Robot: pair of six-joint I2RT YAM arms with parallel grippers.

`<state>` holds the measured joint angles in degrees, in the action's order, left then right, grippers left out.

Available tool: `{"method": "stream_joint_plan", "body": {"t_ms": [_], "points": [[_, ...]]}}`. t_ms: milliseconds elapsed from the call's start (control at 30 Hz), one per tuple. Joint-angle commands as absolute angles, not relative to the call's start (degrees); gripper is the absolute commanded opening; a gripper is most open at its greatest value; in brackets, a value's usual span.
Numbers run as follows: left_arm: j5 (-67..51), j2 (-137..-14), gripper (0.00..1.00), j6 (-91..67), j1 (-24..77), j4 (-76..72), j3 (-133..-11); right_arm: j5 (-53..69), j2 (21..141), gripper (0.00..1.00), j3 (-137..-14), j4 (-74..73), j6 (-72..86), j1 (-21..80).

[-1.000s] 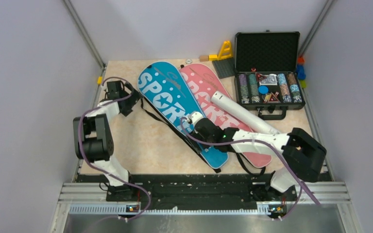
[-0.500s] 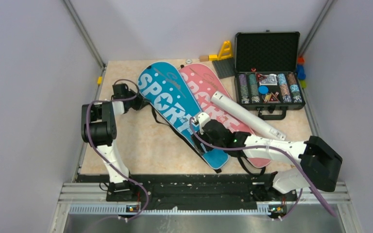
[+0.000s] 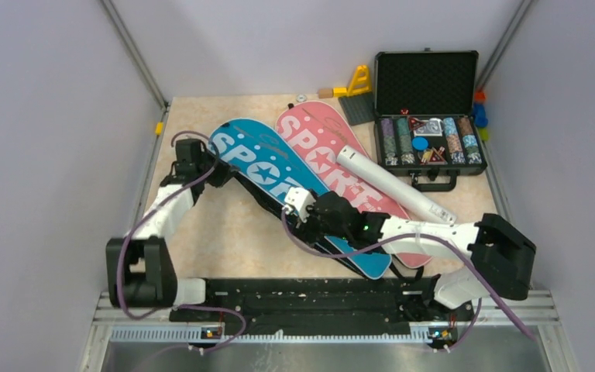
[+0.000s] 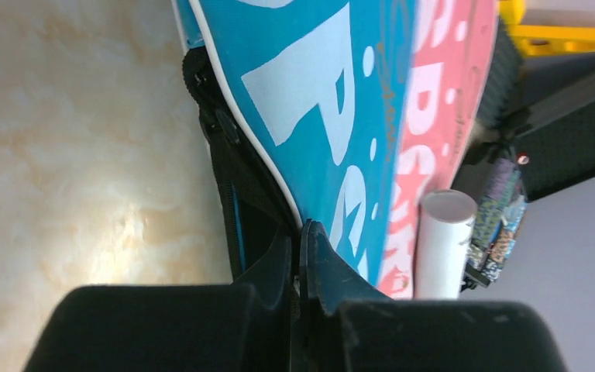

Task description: Pack up the badminton gear

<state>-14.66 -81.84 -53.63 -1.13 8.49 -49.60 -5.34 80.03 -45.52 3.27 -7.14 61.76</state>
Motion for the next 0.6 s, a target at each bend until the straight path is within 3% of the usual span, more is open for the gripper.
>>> {"method": "stream_joint_plan", "body": {"t_ms": [0,233,367,433,567], "points": [[-7.07,-69.32,0.00,-57.62,-0.28,21.16,-48.46,-1.07,84.24,0.73,-51.14,9.04,-20.60,65.44],[-0.58,-56.28,0.00,-59.40,2.90,31.46,-49.35,-16.47,90.98,0.73,-52.59,19.92,-24.11,67.58],[1.77,-52.62,0.00,-59.53,3.33,35.91,-49.94,-19.40,93.34,0.71,-53.02,22.41,-25.41,67.60],[1.59,-51.13,0.00,-59.39,3.42,37.79,-50.30,-21.06,94.61,0.61,-53.58,23.28,-25.95,67.58],[-0.52,-48.64,0.00,-57.52,3.56,38.14,-50.61,-23.63,95.39,0.07,-56.99,21.06,-27.05,67.45]]}}
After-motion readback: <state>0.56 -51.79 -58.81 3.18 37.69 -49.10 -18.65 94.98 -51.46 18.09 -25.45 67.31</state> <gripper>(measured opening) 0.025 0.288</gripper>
